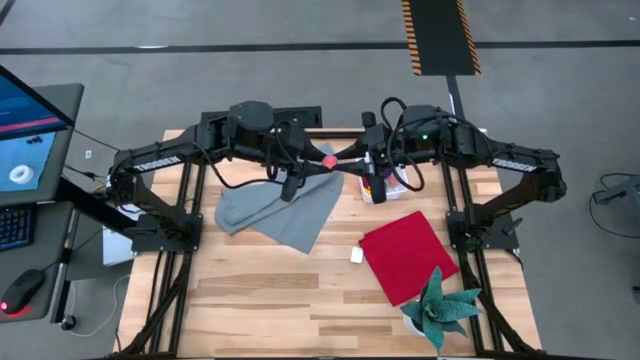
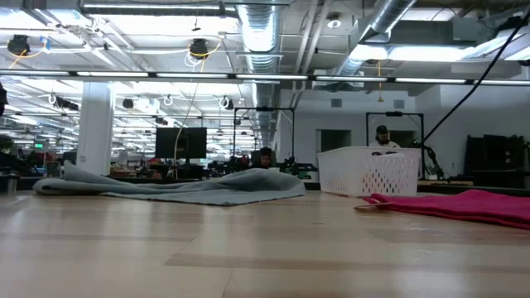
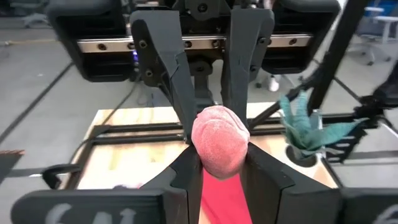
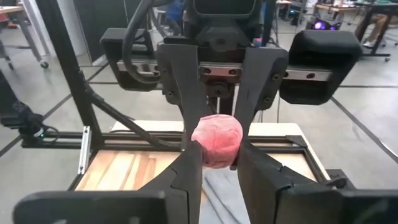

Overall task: Pick and placing Produce into tupperware
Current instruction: Put the pink peach into the white bin

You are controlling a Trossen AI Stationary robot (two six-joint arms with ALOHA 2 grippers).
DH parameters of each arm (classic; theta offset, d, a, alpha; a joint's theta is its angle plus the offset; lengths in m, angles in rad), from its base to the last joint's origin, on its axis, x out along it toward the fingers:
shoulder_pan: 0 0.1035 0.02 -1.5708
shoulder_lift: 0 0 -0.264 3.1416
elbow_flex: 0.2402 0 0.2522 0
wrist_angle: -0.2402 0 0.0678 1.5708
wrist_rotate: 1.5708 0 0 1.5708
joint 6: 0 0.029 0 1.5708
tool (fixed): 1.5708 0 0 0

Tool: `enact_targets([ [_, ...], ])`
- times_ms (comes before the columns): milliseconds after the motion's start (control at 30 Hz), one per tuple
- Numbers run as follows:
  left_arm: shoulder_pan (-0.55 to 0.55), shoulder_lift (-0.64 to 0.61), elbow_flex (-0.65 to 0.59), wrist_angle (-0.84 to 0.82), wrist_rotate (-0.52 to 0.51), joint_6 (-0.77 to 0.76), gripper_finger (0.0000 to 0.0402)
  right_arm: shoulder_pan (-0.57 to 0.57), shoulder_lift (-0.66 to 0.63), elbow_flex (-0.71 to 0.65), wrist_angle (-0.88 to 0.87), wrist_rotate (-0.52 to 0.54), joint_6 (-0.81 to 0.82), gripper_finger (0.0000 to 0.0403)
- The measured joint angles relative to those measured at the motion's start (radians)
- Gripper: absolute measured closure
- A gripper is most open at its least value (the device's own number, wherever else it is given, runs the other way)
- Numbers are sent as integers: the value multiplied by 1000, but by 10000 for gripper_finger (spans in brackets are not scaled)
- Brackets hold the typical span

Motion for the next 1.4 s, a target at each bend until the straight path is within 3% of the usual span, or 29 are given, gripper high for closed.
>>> enact_targets([
  [400, 3, -67, 3, -101, -130, 14, 321, -6, -9, 0, -24, 3, 1, 296],
  [767, -1, -76, 0, -116, -52, -1, 323, -12, -9, 0, -15, -24, -3, 304],
  [933, -1, -77, 0, -107, -29, -17, 322, -12, -9, 0, 6, -25, 34, 266],
  [1200, -1, -77, 0, -88, -18, -37, 322, -24, 3, 0, 16, -27, 55, 154],
  [1400, -2, -46, -1, -74, -4, -54, 322, -9, 2, 1, 64, -28, 41, 139],
])
